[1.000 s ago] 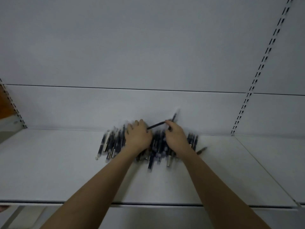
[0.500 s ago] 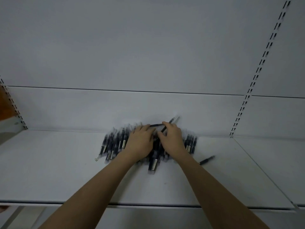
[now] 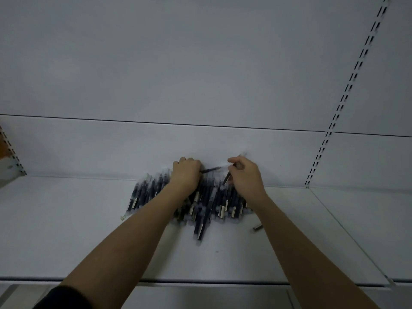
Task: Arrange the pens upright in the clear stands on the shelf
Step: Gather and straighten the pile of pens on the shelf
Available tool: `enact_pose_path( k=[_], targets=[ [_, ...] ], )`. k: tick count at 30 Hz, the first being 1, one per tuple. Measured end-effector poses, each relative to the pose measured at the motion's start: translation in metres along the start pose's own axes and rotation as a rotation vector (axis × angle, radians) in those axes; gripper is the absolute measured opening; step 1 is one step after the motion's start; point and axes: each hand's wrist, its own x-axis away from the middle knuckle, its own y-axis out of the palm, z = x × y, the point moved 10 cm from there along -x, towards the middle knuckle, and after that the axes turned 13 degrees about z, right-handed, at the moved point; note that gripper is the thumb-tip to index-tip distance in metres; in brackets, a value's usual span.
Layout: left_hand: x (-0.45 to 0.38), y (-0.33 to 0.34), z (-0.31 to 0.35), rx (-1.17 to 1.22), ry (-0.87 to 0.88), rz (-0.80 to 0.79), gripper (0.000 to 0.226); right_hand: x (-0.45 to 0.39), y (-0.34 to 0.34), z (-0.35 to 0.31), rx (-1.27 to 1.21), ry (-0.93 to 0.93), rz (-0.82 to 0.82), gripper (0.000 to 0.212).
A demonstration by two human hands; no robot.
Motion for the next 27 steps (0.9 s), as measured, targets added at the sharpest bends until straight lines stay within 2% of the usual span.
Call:
enact_pose_path(
  k=[4,6,9,13,17,20,24,27],
  targets=[
    [0.01,-0.03,0.004,0.133,0.047,0.087,0.022,0.008,0.019,0.004,0.162,0.016,-0.24,0.02],
    [0.027,-0.042,0.002,0.209,0.059,0.112,0.026,0.012,0.024,-0.003,0.274,-0.099,-0.241,0.024],
    [0.048,-0.041,-0.008,0.239,0.035,0.086,0.027,0.018,0.02,-0.017,0.376,-0.25,-0.14,0.021],
    [0.058,-0.033,-0.012,0.13,0.043,0.045,0.028,0.036,0.042,-0.017,0.542,-0.244,-0.307,0.024],
    [0.082,-0.044,-0.002,0.116,0.156,0.101,0.063,0.043,0.056,-0.018,0.648,-0.251,-0.384,0.018],
    [0.105,-0.042,-0.002,0.176,0.222,-0.008,0.086,0.031,0.051,-0.03,0.627,-0.239,-0.328,0.021],
    [0.115,-0.021,-0.015,0.183,0.205,-0.154,0.114,0.003,0.053,-0.053,0.504,-0.227,-0.235,0.018],
    [0.117,-0.011,-0.005,0.174,0.232,-0.163,0.12,-0.006,0.055,-0.055,0.478,-0.218,-0.223,0.03]
  ],
)
